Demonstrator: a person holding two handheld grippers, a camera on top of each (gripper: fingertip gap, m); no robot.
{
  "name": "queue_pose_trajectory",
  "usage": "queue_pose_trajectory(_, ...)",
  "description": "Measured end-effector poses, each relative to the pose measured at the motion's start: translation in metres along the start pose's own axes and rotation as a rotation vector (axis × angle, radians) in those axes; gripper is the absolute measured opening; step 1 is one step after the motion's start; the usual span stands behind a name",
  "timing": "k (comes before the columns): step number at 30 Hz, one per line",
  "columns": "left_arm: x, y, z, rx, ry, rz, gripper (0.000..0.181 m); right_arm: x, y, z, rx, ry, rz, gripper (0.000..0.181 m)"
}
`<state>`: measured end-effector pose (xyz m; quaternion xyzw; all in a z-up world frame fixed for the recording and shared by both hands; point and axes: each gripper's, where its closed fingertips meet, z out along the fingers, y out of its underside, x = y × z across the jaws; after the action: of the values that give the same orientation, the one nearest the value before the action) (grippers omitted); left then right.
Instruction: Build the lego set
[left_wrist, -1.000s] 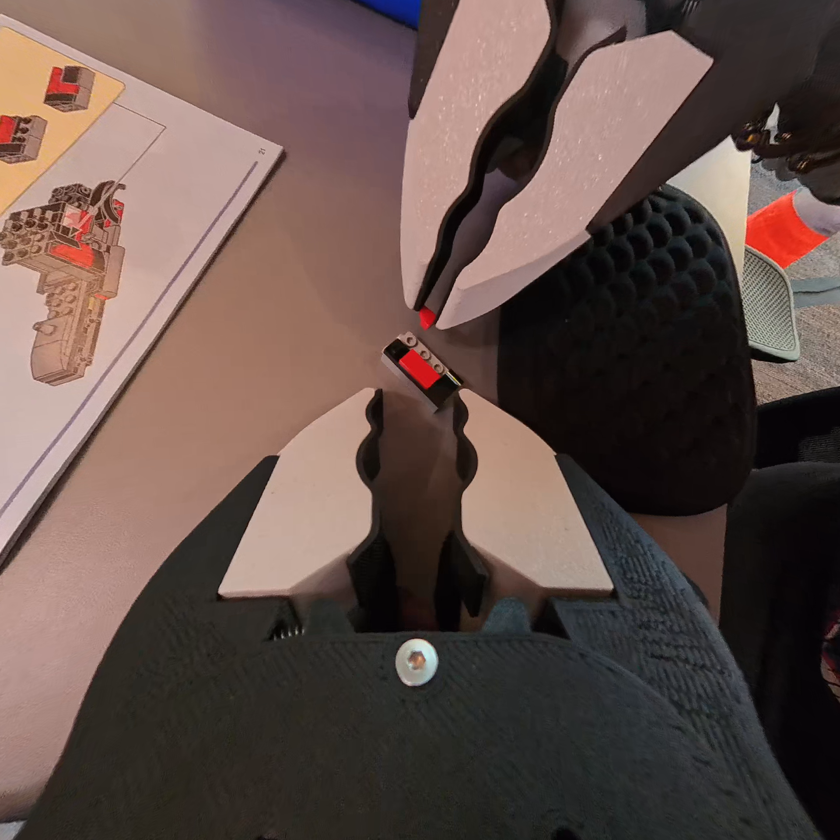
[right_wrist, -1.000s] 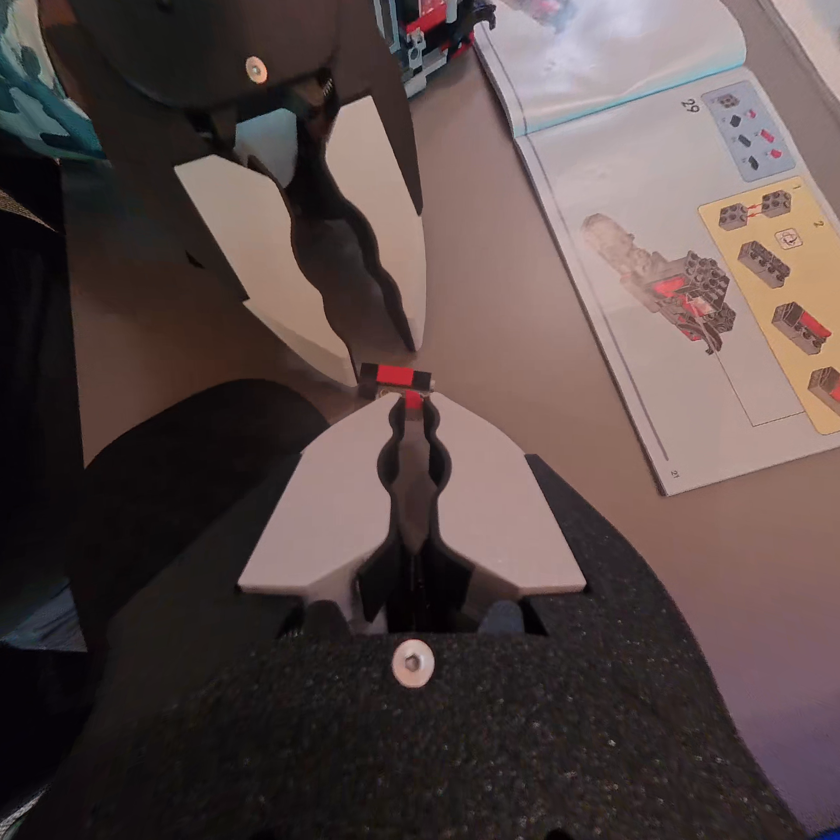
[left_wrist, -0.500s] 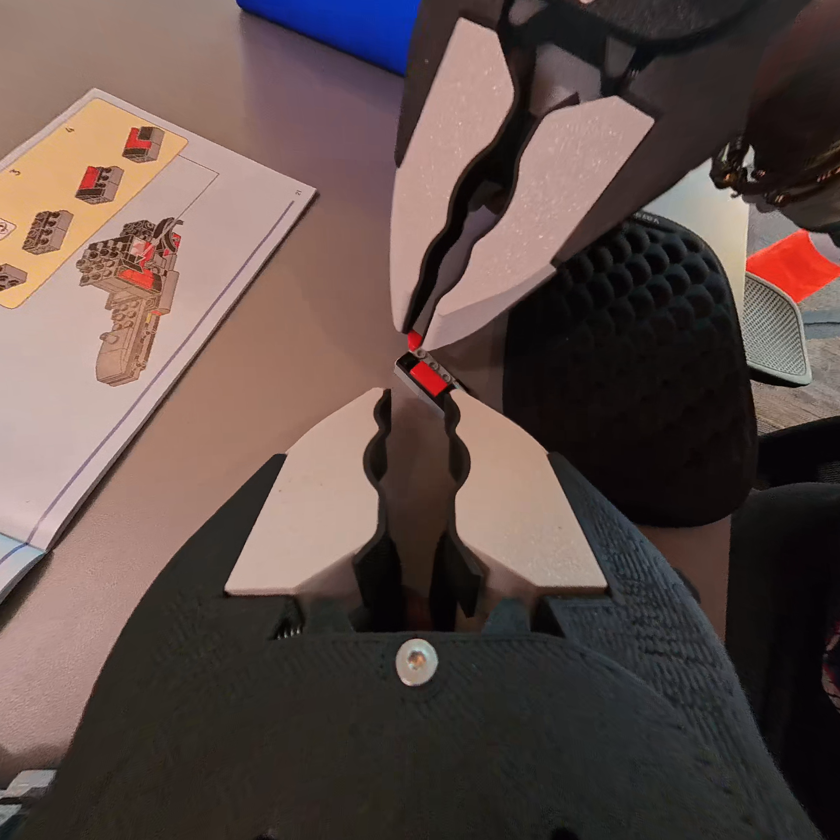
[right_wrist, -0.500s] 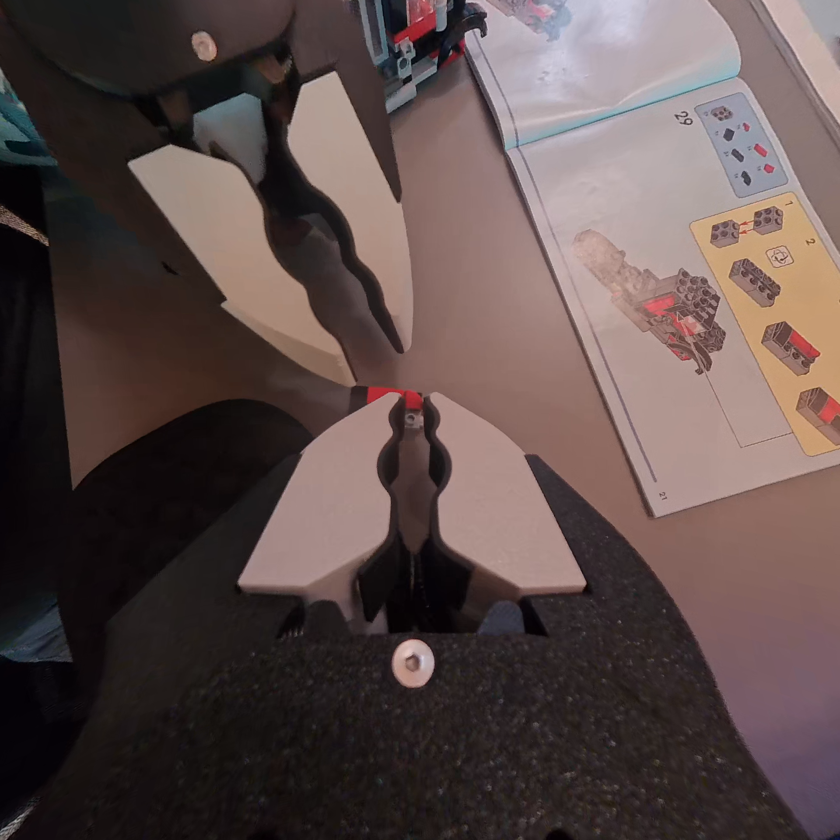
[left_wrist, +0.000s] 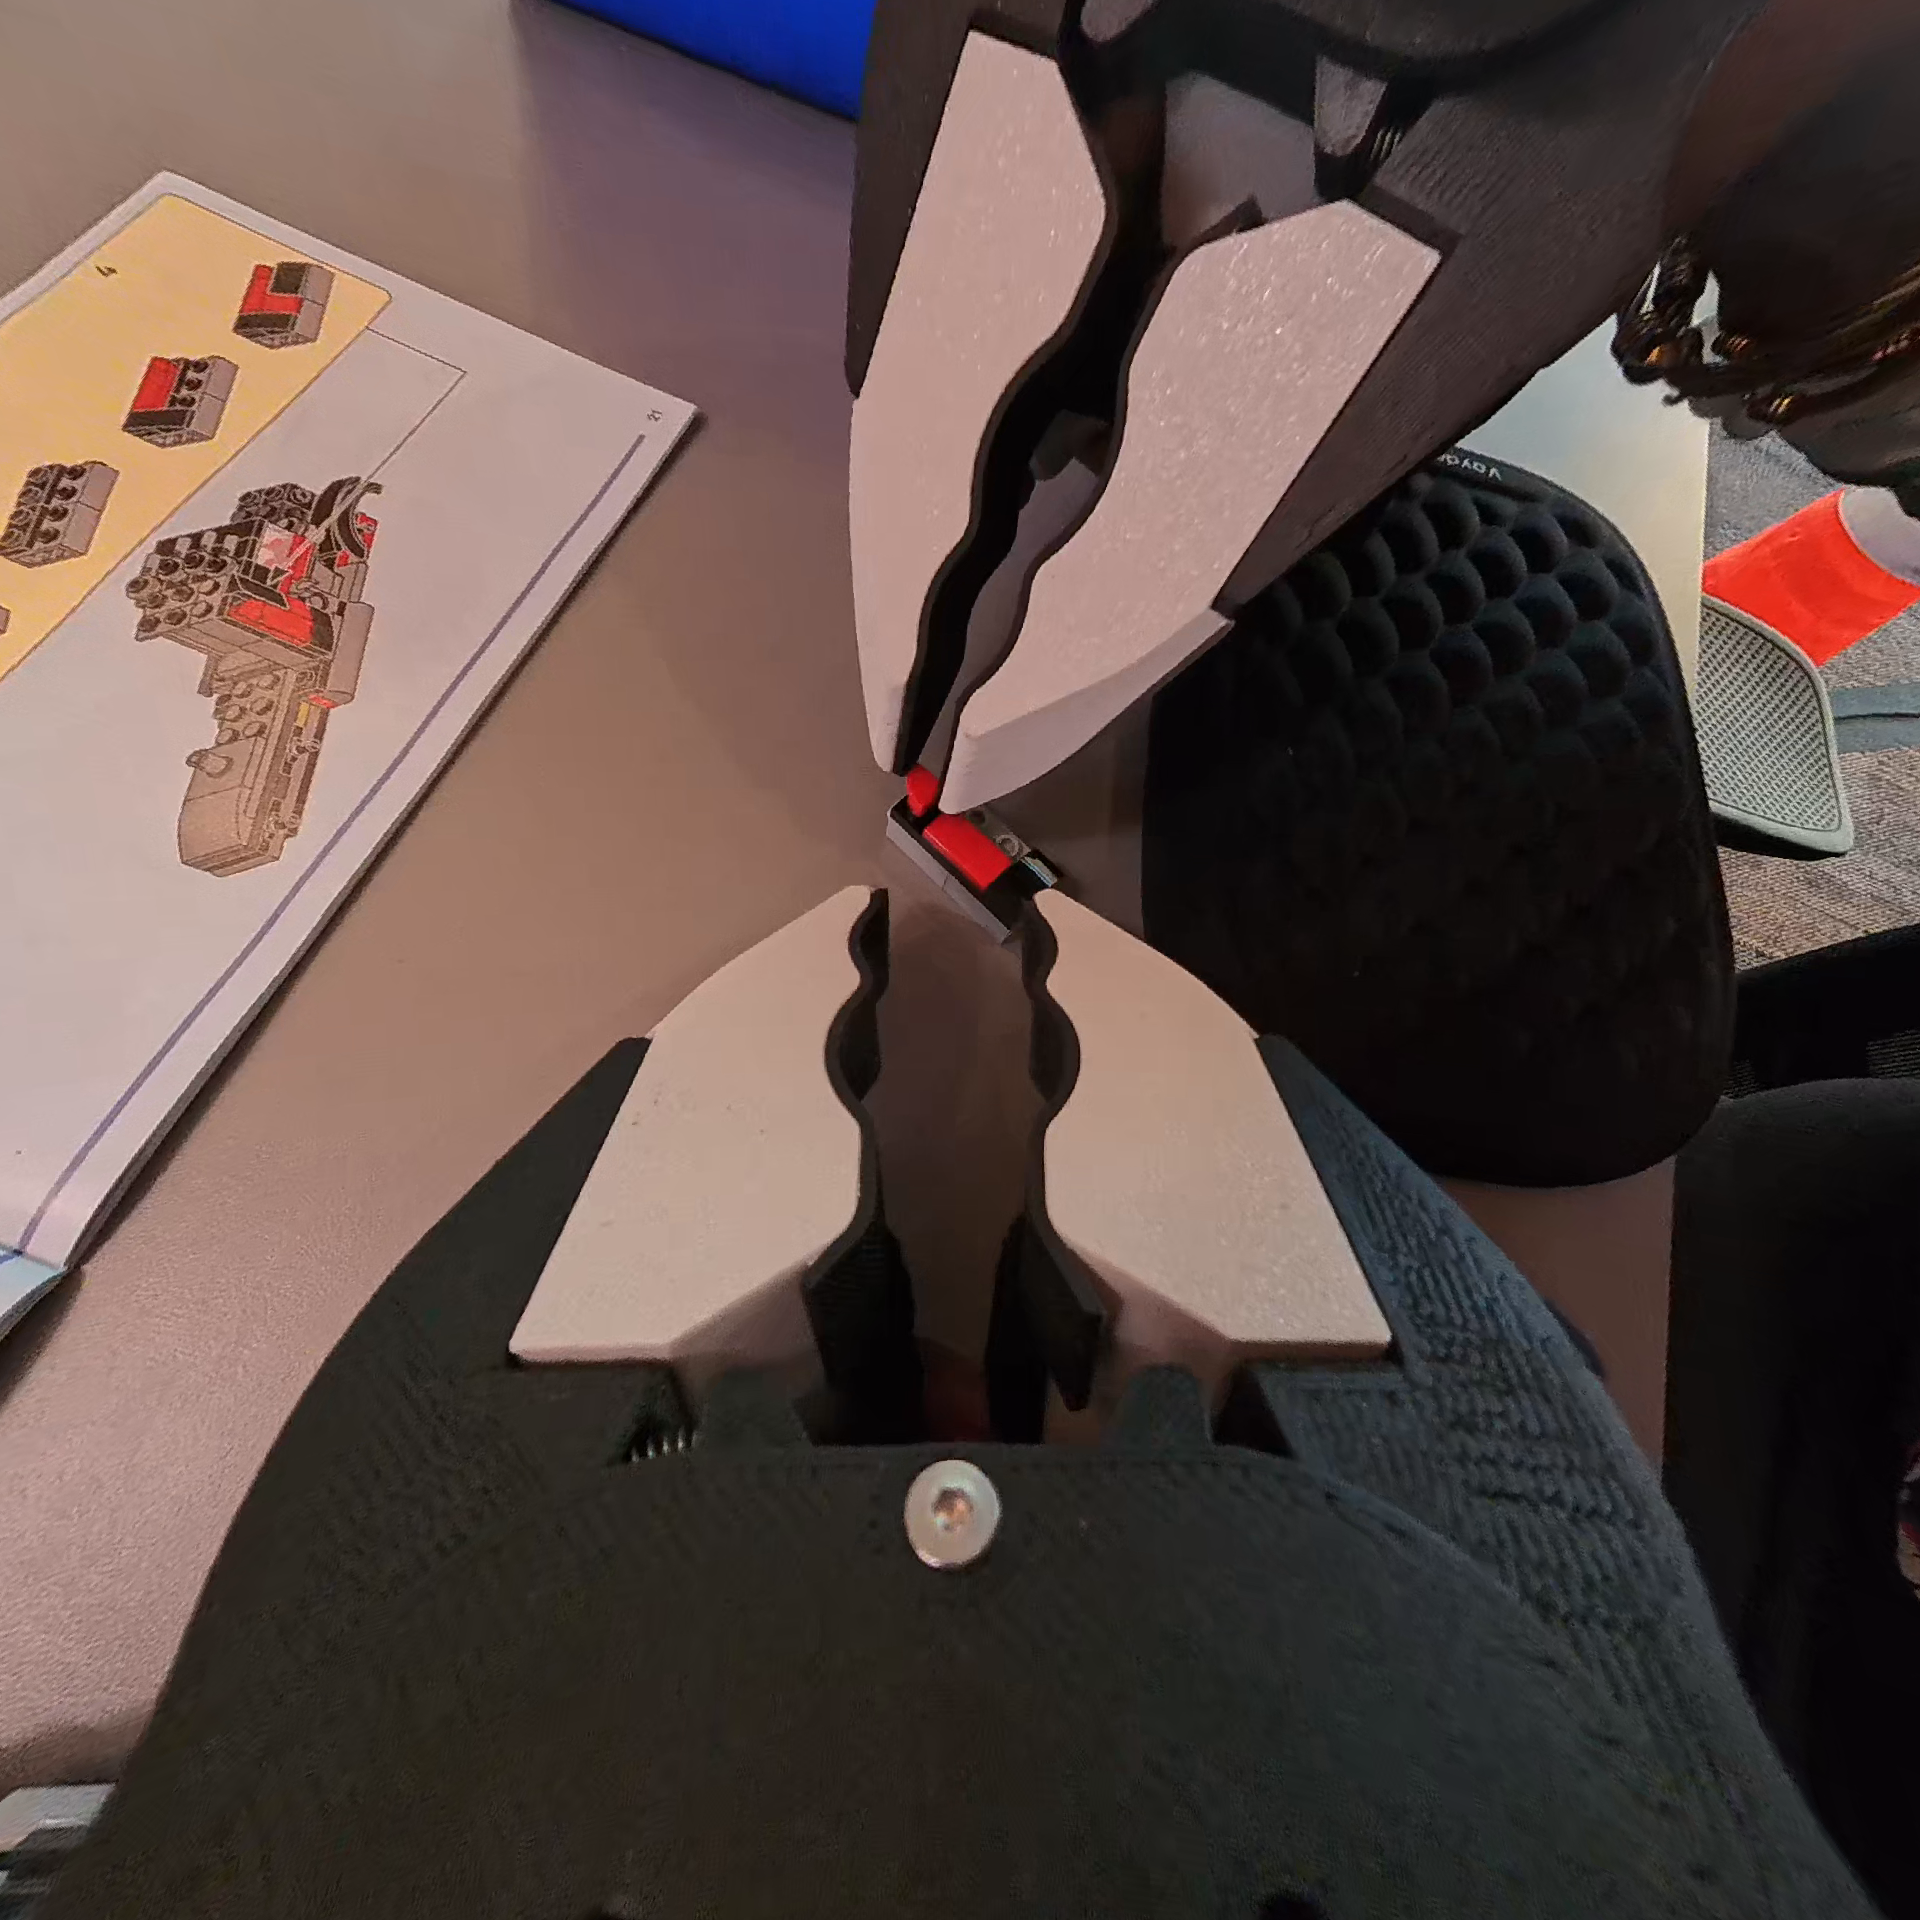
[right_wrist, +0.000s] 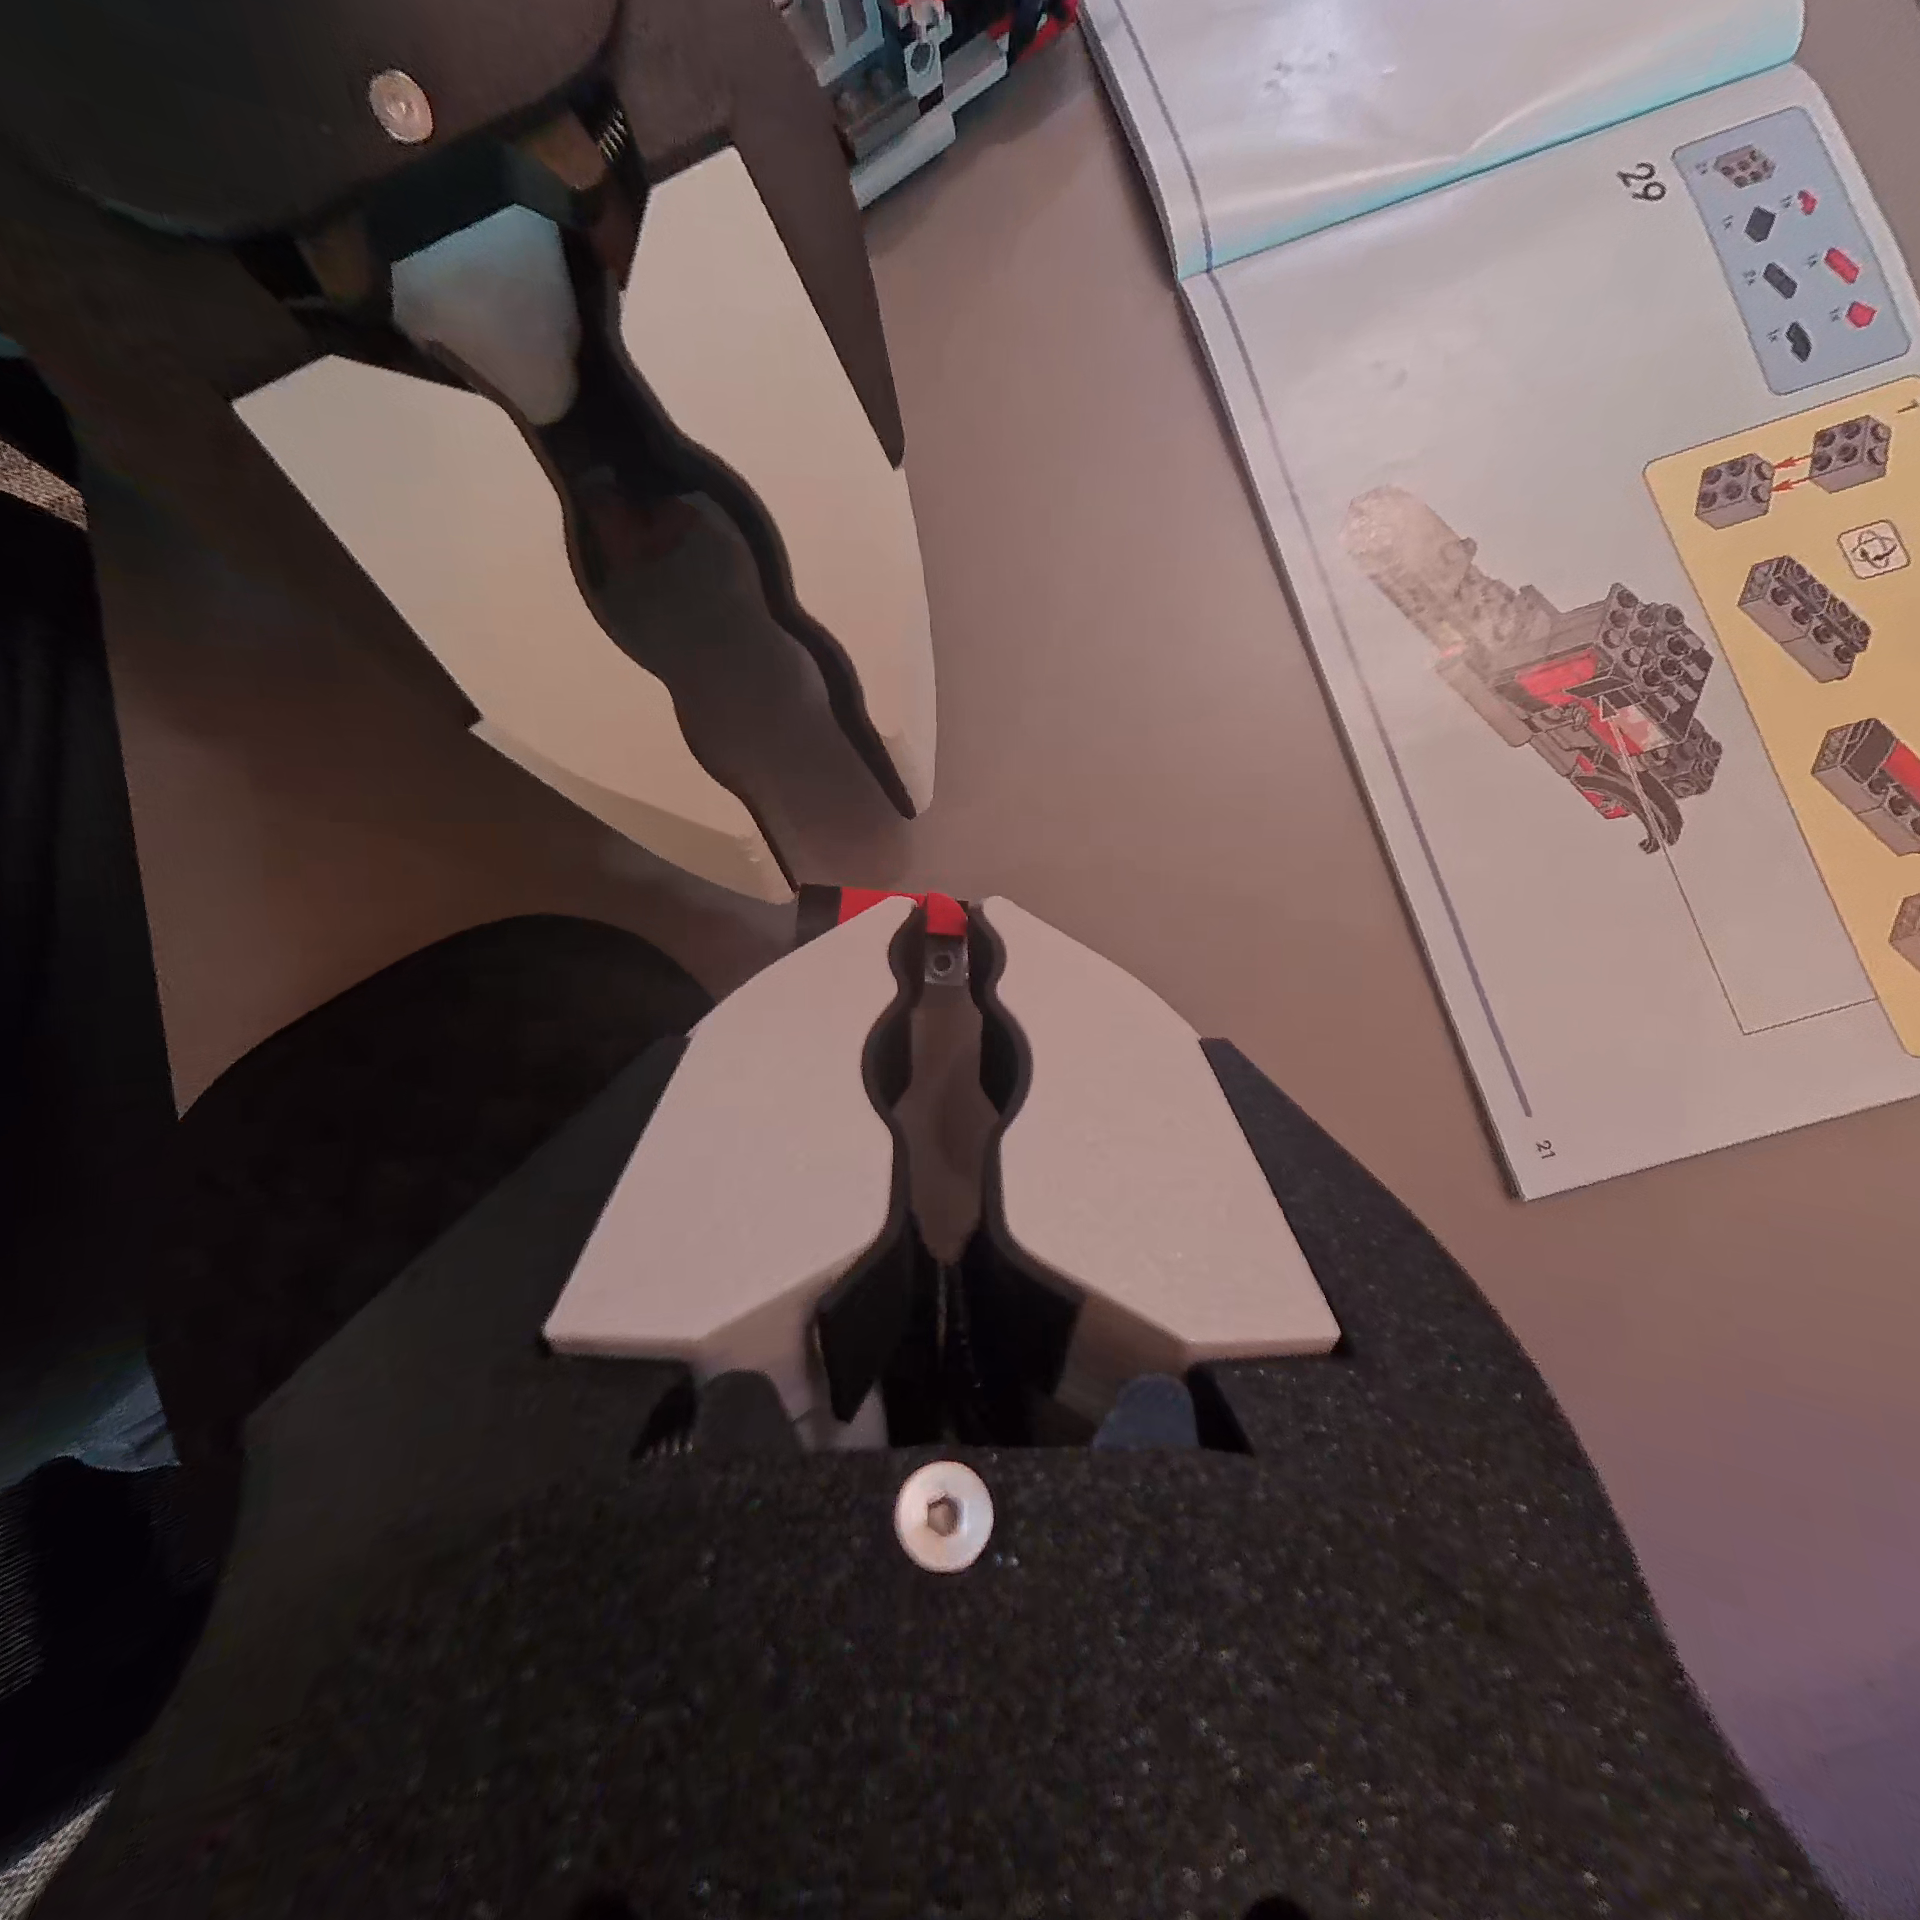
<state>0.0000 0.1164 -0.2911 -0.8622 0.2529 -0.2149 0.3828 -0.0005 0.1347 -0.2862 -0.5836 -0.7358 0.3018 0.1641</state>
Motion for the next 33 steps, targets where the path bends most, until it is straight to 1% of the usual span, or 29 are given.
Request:
queue_pose_trajectory(5,0.0,0.001,0.001,-0.008,-0.001,-0.004,0.025,0.0,0.001,0.0,-0.029,-0.008,-0.022,0.008)
queue_pose_trajectory(11,-0.001,-0.001,0.002,-0.001,-0.031,-0.032,0.031,0.001,0.001,-0.001,-0.03,-0.018,-0.021,0.008)
queue_pose_trajectory(16,-0.001,-0.001,0.007,-0.01,-0.054,-0.039,0.031,0.002,0.003,-0.003,-0.042,-0.015,-0.023,0.008)
queue_pose_trajectory(21,0.002,-0.001,0.011,-0.028,-0.028,-0.034,0.028,0.003,0.004,-0.005,-0.041,-0.011,-0.024,0.008)
queue_pose_trajectory(27,0.003,-0.001,0.009,-0.015,0.0,-0.053,0.026,0.004,0.005,-0.008,-0.024,-0.006,-0.008,0.008)
queue_pose_trajectory(29,0.003,-0.005,0.006,0.018,0.003,-0.054,0.025,0.004,0.001,-0.011,0.02,-0.005,-0.001,0.008)
queue_pose_trajectory(30,0.003,-0.01,0.003,0.053,0.006,-0.062,0.024,0.004,-0.004,-0.014,0.066,-0.005,0.0,0.008)
queue_pose_trajectory(32,0.003,-0.024,-0.006,0.17,0.022,-0.097,0.022,0.003,-0.02,-0.023,0.212,-0.003,0.027,0.008)
queue_pose_trajectory(33,0.002,-0.033,-0.012,0.25,0.02,-0.103,0.021,0.003,-0.031,-0.029,0.31,-0.012,0.083,0.008)
